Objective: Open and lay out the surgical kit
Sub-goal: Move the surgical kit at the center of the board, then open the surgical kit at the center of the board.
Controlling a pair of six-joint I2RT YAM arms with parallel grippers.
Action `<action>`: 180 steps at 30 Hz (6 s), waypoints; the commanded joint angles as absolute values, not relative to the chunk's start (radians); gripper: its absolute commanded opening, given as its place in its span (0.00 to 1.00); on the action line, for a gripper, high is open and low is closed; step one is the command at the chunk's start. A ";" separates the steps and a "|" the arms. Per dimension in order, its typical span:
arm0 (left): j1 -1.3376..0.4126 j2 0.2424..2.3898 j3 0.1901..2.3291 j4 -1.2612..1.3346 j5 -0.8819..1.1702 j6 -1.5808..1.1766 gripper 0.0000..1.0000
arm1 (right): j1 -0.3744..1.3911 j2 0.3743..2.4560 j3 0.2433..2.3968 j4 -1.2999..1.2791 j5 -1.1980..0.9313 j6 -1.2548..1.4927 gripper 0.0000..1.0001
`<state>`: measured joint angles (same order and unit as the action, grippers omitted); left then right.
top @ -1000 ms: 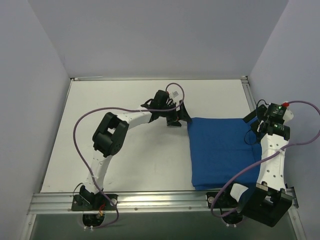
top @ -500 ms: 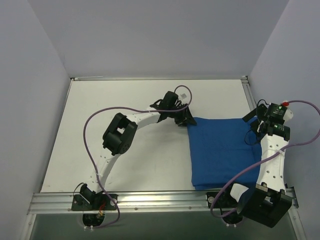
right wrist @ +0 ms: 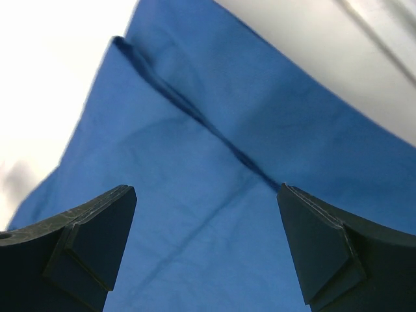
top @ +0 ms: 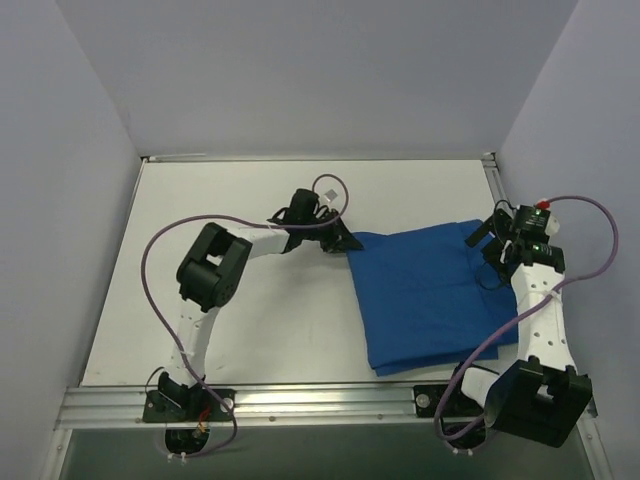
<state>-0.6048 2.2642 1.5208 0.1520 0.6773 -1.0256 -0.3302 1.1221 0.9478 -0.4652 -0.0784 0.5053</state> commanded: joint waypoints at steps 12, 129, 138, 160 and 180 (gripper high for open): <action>-0.190 1.731 0.660 0.569 0.540 -1.134 0.03 | 0.158 1.335 1.055 -0.351 -0.005 0.606 0.96; -0.104 1.991 1.675 -0.318 0.448 -0.643 0.88 | 0.132 2.186 1.847 -0.110 -0.458 0.238 0.95; -0.101 2.026 1.681 -0.307 0.471 -0.644 0.84 | 0.132 2.240 1.842 -0.043 -0.486 0.250 0.89; -0.107 2.011 1.612 -0.209 0.506 -0.692 0.81 | 0.152 2.350 1.971 0.063 -0.448 0.272 0.61; -0.106 2.006 1.603 -0.184 0.528 -0.710 0.80 | 0.160 2.362 2.059 0.005 -0.414 0.227 0.60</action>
